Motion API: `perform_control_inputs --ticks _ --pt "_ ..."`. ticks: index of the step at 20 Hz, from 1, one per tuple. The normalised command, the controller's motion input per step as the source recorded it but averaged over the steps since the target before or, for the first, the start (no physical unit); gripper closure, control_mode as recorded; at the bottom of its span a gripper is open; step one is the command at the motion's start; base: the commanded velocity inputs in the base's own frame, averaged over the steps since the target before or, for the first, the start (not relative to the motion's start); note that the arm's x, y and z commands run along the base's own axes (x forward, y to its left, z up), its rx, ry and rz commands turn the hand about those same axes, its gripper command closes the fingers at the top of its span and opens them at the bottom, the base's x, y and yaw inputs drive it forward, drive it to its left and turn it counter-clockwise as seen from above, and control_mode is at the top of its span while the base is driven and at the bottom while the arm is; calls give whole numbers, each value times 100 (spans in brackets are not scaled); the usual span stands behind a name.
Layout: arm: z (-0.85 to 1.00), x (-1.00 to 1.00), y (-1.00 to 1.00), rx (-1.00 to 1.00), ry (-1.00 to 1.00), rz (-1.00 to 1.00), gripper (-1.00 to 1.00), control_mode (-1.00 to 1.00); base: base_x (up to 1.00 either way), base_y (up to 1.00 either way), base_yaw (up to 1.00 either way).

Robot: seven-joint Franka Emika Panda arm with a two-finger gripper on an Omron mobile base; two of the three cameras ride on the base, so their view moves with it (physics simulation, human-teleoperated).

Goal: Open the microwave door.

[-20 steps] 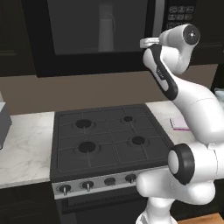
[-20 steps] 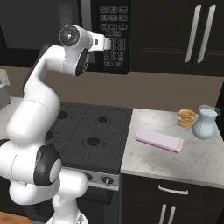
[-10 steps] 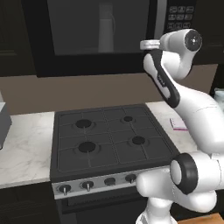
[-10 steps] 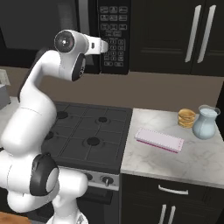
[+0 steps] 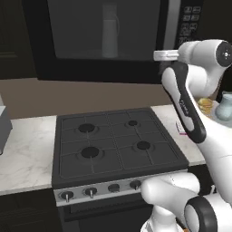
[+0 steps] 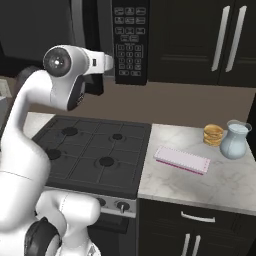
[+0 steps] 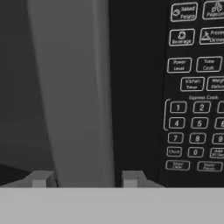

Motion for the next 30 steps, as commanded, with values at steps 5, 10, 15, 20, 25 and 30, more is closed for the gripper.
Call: perform_control_inputs --ticks 5,10,15,20,25,30 --pt "17 -100 -11 0 0 18 100 -100 0 0 0" --pt "29 -100 -1 0 0 22 100 -100 0 0 0" --pt "35 -100 -1 0 0 18 100 -100 0 0 0" --pt "20 -81 -20 -1 -4 5 -100 -100 0 0 0" --pt "0 -7 -49 -9 -23 0 -100 -100 0 0 0" --pt "-5 7 -57 -11 -27 6 -100 -100 0 0 0"
